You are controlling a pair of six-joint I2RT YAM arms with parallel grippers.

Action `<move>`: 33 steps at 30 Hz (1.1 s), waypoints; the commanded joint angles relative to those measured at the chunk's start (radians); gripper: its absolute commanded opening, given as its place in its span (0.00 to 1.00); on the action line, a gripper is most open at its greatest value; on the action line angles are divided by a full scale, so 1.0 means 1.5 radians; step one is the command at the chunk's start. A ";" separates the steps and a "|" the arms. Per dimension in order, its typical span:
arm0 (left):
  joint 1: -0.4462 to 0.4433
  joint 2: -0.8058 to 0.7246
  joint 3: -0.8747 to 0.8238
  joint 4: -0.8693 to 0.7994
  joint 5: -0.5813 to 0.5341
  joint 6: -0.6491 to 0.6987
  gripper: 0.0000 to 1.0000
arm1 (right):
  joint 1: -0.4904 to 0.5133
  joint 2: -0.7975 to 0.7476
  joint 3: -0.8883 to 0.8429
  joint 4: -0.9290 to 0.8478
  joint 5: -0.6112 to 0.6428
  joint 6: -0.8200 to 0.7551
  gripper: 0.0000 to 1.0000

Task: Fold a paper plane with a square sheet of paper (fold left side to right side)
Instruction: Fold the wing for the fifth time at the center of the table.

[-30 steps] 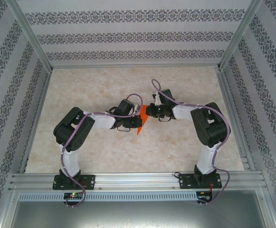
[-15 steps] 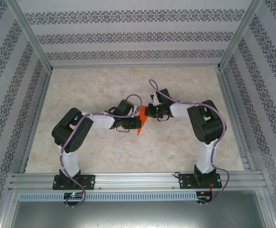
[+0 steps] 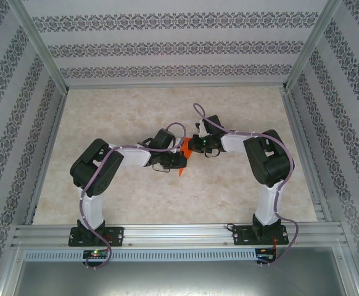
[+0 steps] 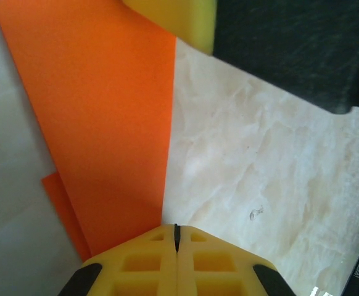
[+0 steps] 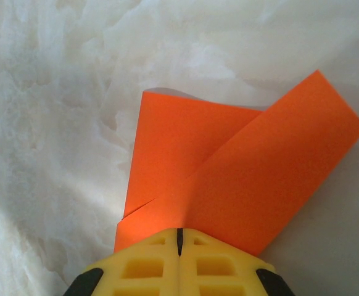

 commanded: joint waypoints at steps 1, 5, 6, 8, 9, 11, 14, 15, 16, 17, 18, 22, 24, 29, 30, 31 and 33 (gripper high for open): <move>-0.007 0.018 0.013 0.001 -0.020 -0.007 0.07 | 0.009 0.021 -0.001 -0.055 0.025 -0.019 0.00; -0.007 0.009 -0.017 -0.003 -0.022 -0.011 0.07 | 0.009 0.018 0.003 -0.064 0.030 -0.025 0.00; -0.007 0.000 -0.035 0.005 -0.020 -0.017 0.07 | 0.009 0.017 0.004 -0.068 0.031 -0.026 0.00; -0.008 -0.019 -0.074 0.020 -0.018 -0.027 0.07 | 0.009 0.017 0.006 -0.068 0.030 -0.027 0.00; -0.010 -0.030 -0.095 0.028 -0.015 -0.032 0.07 | 0.009 0.018 0.007 -0.070 0.031 -0.027 0.00; -0.014 -0.049 -0.133 0.043 -0.007 -0.039 0.07 | 0.009 0.020 0.011 -0.071 0.031 -0.029 0.00; -0.027 -0.076 -0.171 0.047 0.000 -0.046 0.07 | 0.009 0.023 0.017 -0.076 0.032 -0.030 0.00; -0.030 -0.087 -0.180 0.043 -0.002 -0.046 0.07 | 0.009 0.023 0.018 -0.076 0.033 -0.032 0.00; -0.032 -0.096 -0.189 0.042 -0.002 -0.047 0.07 | 0.009 0.021 0.019 -0.076 0.033 -0.032 0.00; -0.033 -0.107 -0.198 0.045 0.000 -0.049 0.07 | 0.009 0.019 0.022 -0.076 0.033 -0.034 0.00; -0.033 -0.118 -0.206 0.046 0.001 -0.050 0.07 | 0.009 0.017 0.025 -0.079 0.033 -0.035 0.00; -0.032 -0.162 -0.223 0.050 0.024 -0.046 0.08 | 0.006 0.018 0.050 -0.091 0.033 -0.044 0.00; -0.032 -0.188 -0.226 0.045 0.030 -0.043 0.08 | 0.003 0.018 0.066 -0.093 0.025 -0.047 0.00; -0.028 -0.270 -0.213 -0.024 -0.018 -0.017 0.10 | 0.002 -0.049 0.095 -0.126 0.068 -0.064 0.23; -0.026 -0.291 -0.212 -0.038 -0.037 -0.012 0.10 | 0.001 -0.072 0.097 -0.136 0.087 -0.070 0.31; -0.023 -0.315 -0.213 -0.048 -0.057 -0.008 0.11 | 0.002 -0.092 0.095 -0.146 0.105 -0.072 0.37; -0.016 -0.365 -0.217 -0.072 -0.122 -0.002 0.15 | 0.005 -0.138 0.084 -0.170 0.148 -0.072 0.49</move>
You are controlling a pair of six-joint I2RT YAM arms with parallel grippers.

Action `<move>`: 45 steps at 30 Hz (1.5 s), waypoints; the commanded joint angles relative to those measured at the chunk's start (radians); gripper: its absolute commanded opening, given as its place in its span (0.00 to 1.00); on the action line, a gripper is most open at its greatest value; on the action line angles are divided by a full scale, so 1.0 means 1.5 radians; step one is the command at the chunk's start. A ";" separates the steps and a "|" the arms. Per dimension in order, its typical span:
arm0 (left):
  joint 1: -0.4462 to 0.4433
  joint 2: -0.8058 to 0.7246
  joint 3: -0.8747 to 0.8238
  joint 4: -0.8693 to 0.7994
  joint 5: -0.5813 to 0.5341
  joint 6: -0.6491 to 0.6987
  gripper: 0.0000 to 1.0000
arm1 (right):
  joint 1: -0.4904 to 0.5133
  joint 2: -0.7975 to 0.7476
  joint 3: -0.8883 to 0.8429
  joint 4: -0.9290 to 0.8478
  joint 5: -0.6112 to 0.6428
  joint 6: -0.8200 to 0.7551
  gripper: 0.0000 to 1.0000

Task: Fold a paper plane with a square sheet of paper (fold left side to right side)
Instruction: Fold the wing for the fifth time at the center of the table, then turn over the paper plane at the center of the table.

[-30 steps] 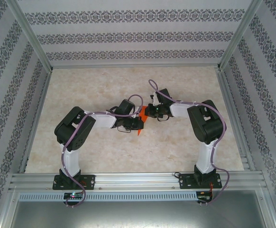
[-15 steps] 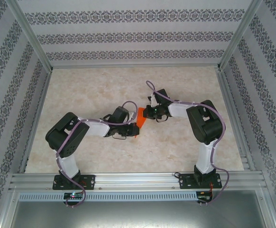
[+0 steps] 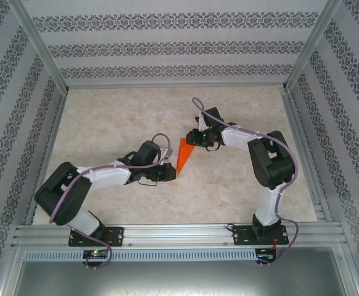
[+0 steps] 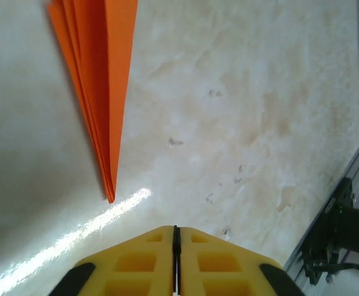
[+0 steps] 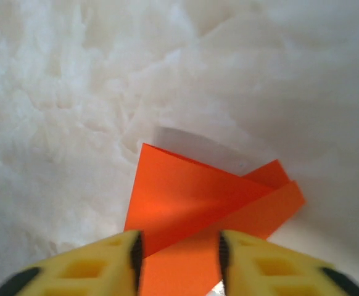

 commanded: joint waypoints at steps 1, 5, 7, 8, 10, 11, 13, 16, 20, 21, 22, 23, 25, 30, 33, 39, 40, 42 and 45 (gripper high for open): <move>0.008 -0.079 0.005 -0.073 -0.120 0.027 0.18 | 0.006 -0.096 0.004 -0.057 0.100 -0.011 0.53; 0.013 -0.154 0.000 -0.110 -0.291 0.030 0.34 | 0.049 -0.164 -0.032 -0.103 0.195 0.046 0.76; 0.017 -0.171 -0.001 -0.113 -0.343 0.030 0.38 | 0.081 -0.174 -0.045 -0.108 0.218 0.079 0.78; 0.018 -0.175 0.002 -0.114 -0.358 0.030 0.38 | 0.102 -0.173 -0.049 -0.109 0.233 0.098 0.79; 0.020 -0.177 0.005 -0.116 -0.377 0.033 0.40 | 0.137 -0.159 -0.047 -0.116 0.261 0.127 0.79; 0.020 -0.176 0.006 -0.116 -0.382 0.034 0.41 | 0.155 -0.143 -0.042 -0.121 0.277 0.141 0.79; 0.020 -0.174 0.004 -0.113 -0.381 0.037 0.42 | 0.184 -0.115 -0.027 -0.131 0.313 0.159 0.78; 0.020 -0.176 -0.008 -0.107 -0.373 0.035 0.42 | 0.214 -0.067 0.001 -0.151 0.356 0.174 0.77; 0.020 -0.183 -0.023 -0.104 -0.370 0.032 0.42 | 0.229 -0.004 0.040 -0.185 0.377 0.176 0.71; 0.020 -0.185 -0.024 -0.104 -0.371 0.032 0.42 | 0.230 0.006 0.045 -0.190 0.378 0.178 0.67; 0.020 -0.187 -0.026 -0.105 -0.373 0.032 0.43 | 0.231 0.009 0.046 -0.194 0.381 0.179 0.64; 0.020 -0.189 -0.027 -0.107 -0.374 0.032 0.42 | 0.230 0.010 0.046 -0.194 0.383 0.181 0.61; 0.020 -0.190 -0.028 -0.109 -0.375 0.032 0.43 | 0.230 -0.001 0.036 -0.195 0.391 0.181 0.55; 0.020 -0.190 -0.027 -0.113 -0.378 0.034 0.43 | 0.227 -0.037 0.000 -0.189 0.394 0.180 0.34; 0.020 -0.191 -0.025 -0.115 -0.378 0.033 0.43 | 0.224 -0.060 -0.018 -0.184 0.380 0.182 0.16; 0.020 -0.192 -0.011 -0.139 -0.394 0.041 0.43 | 0.225 -0.155 -0.052 -0.132 0.314 0.144 0.00; 0.020 -0.194 -0.008 -0.145 -0.399 0.042 0.43 | 0.224 -0.177 -0.057 -0.125 0.298 0.138 0.00; 0.020 -0.199 -0.004 -0.153 -0.410 0.043 0.43 | 0.224 -0.211 -0.069 -0.103 0.251 0.118 0.00; 0.020 -0.212 -0.001 -0.167 -0.431 0.042 0.43 | 0.219 -0.255 -0.098 -0.068 0.176 0.105 0.00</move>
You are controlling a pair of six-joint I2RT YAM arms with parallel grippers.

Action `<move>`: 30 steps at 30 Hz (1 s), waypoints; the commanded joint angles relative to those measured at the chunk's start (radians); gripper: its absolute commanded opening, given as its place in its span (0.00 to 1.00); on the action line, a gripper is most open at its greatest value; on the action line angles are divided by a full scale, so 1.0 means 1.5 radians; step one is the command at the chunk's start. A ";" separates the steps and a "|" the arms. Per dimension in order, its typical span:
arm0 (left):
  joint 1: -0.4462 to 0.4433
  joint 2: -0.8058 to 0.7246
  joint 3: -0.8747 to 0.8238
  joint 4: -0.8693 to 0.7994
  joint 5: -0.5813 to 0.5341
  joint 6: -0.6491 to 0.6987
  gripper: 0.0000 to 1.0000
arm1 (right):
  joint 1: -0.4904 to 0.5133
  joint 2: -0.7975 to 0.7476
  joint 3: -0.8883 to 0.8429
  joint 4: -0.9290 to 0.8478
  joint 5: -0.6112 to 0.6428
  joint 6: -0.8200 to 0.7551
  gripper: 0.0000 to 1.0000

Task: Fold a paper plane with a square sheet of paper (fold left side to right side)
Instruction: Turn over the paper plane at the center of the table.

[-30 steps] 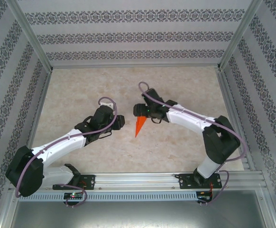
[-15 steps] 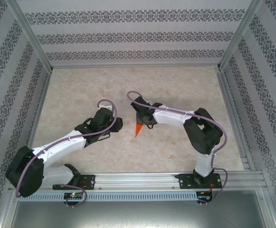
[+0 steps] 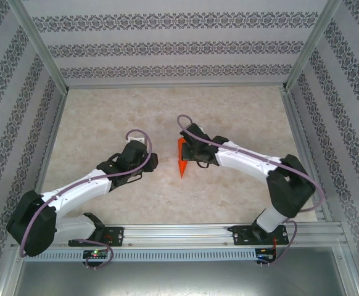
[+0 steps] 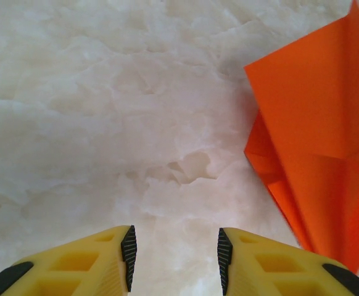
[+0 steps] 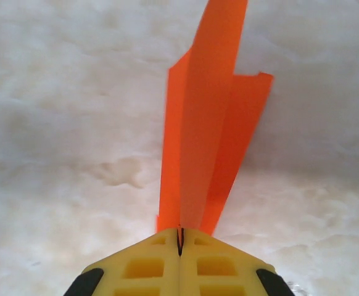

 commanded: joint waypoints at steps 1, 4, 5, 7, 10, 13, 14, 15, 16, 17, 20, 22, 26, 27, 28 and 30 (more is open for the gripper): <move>0.006 -0.027 0.023 -0.039 -0.044 0.013 0.43 | -0.012 -0.047 -0.041 0.055 -0.112 -0.026 0.00; 0.006 -0.042 0.023 -0.048 -0.057 0.011 0.44 | -0.041 -0.066 -0.109 0.107 -0.181 -0.006 0.00; 0.006 -0.046 0.023 -0.050 -0.059 0.011 0.44 | -0.053 -0.066 -0.135 0.128 -0.199 0.001 0.00; 0.006 -0.049 0.024 -0.056 -0.061 0.011 0.44 | -0.082 -0.054 -0.186 0.155 -0.220 0.016 0.00; 0.006 -0.047 0.024 -0.061 -0.057 0.005 0.45 | -0.120 -0.037 -0.236 0.157 -0.206 0.006 0.04; 0.007 -0.042 0.025 -0.061 -0.048 -0.001 0.45 | -0.147 -0.051 -0.260 0.140 -0.176 -0.013 0.14; 0.007 -0.042 0.026 -0.061 -0.045 -0.002 0.45 | -0.154 -0.060 -0.262 0.126 -0.161 -0.022 0.18; 0.007 -0.041 0.026 -0.060 -0.043 -0.003 0.45 | -0.158 -0.073 -0.260 0.104 -0.141 -0.033 0.23; 0.007 -0.039 0.026 -0.060 -0.042 -0.003 0.45 | -0.160 -0.087 -0.256 0.076 -0.113 -0.046 0.26; 0.006 -0.040 0.027 -0.059 -0.041 -0.003 0.45 | -0.161 -0.098 -0.249 0.047 -0.089 -0.056 0.30; 0.006 -0.039 0.029 -0.060 -0.041 -0.002 0.46 | -0.161 -0.134 -0.225 -0.033 -0.043 -0.089 0.37; 0.006 -0.039 0.027 -0.060 -0.043 -0.002 0.47 | -0.156 -0.166 -0.214 -0.059 -0.058 -0.103 0.42; 0.006 -0.038 0.023 -0.053 -0.043 -0.002 0.54 | -0.099 -0.194 -0.186 -0.094 -0.100 -0.103 0.51; 0.006 -0.039 0.023 -0.050 -0.043 -0.003 0.56 | -0.079 -0.193 -0.181 -0.099 -0.100 -0.097 0.54; 0.006 -0.039 0.021 -0.045 -0.041 -0.004 0.59 | -0.062 -0.190 -0.179 -0.103 -0.099 -0.087 0.56; 0.007 -0.039 0.017 -0.037 -0.039 -0.006 0.65 | -0.035 -0.177 -0.179 -0.099 -0.099 -0.062 0.60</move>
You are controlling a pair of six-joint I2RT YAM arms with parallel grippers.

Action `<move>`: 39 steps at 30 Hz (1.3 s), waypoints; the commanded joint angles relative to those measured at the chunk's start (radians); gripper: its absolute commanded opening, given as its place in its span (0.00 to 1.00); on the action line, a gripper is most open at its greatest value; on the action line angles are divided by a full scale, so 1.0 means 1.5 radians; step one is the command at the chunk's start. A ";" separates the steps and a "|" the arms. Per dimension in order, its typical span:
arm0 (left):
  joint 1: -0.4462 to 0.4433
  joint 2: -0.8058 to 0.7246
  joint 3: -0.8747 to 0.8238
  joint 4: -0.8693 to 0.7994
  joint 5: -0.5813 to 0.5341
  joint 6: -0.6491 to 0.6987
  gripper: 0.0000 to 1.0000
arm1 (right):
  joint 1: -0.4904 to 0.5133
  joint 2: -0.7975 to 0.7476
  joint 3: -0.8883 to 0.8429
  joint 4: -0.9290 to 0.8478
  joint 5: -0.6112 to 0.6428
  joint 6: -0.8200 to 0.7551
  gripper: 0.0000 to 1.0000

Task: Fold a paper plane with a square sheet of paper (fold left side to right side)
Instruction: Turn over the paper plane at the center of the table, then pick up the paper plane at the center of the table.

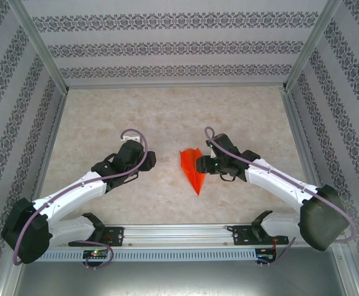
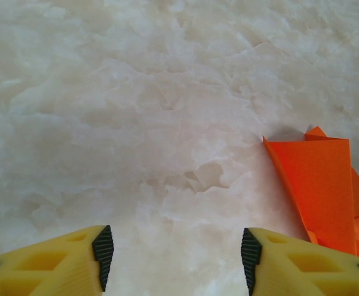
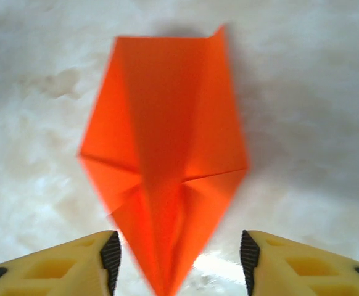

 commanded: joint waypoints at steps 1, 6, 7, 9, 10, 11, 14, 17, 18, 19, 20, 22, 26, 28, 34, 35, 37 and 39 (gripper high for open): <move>0.006 -0.001 0.006 0.008 0.001 -0.006 0.69 | 0.042 0.021 0.008 -0.039 0.002 0.028 0.63; 0.006 -0.007 0.003 0.009 0.003 -0.001 0.77 | 0.084 0.084 0.018 -0.049 0.032 0.045 0.69; 0.006 -0.008 0.001 0.008 0.002 0.000 0.77 | 0.090 0.095 0.023 -0.049 0.032 0.044 0.69; 0.006 -0.012 -0.002 0.006 0.000 0.000 0.78 | 0.099 0.113 0.034 -0.049 0.037 0.043 0.68; 0.007 -0.014 -0.003 0.007 -0.001 0.001 0.78 | 0.102 0.125 0.040 -0.054 0.041 0.042 0.68; 0.007 -0.015 -0.005 0.006 -0.001 0.001 0.78 | 0.102 0.133 0.047 -0.057 0.046 0.040 0.68; 0.007 -0.016 -0.006 0.006 -0.002 -0.001 0.79 | 0.104 0.157 0.059 -0.062 0.054 0.034 0.65; 0.007 -0.016 -0.005 0.002 -0.002 0.001 0.79 | 0.105 0.177 0.068 -0.056 0.054 0.031 0.59; 0.006 -0.016 -0.005 0.003 -0.002 0.001 0.79 | 0.106 0.184 0.071 -0.057 0.055 0.029 0.57; 0.007 -0.016 -0.005 0.002 -0.002 0.001 0.80 | 0.106 0.191 0.075 -0.059 0.058 0.028 0.57; 0.007 -0.016 -0.005 0.001 -0.002 0.001 0.80 | 0.107 0.197 0.079 -0.060 0.061 0.026 0.57; 0.007 -0.015 -0.005 0.002 -0.002 0.001 0.80 | 0.108 0.209 0.086 -0.062 0.063 0.023 0.56; 0.007 -0.015 -0.005 -0.001 -0.002 0.002 0.80 | 0.109 0.229 0.097 -0.070 0.071 0.022 0.56; 0.007 -0.015 -0.005 -0.002 -0.002 0.001 0.80 | 0.110 0.234 0.099 -0.073 0.077 0.022 0.56; 0.007 -0.014 -0.004 -0.002 -0.003 0.004 0.80 | 0.109 0.252 0.107 -0.075 0.100 0.019 0.44; 0.007 -0.015 -0.004 -0.003 -0.004 0.003 0.80 | 0.109 0.255 0.109 -0.073 0.102 0.019 0.41; 0.007 -0.014 -0.005 -0.004 -0.004 0.003 0.80 | 0.110 0.260 0.113 -0.068 0.103 0.018 0.37; 0.007 -0.014 -0.003 -0.004 -0.006 0.003 0.81 | 0.109 0.269 0.116 -0.069 0.106 0.018 0.35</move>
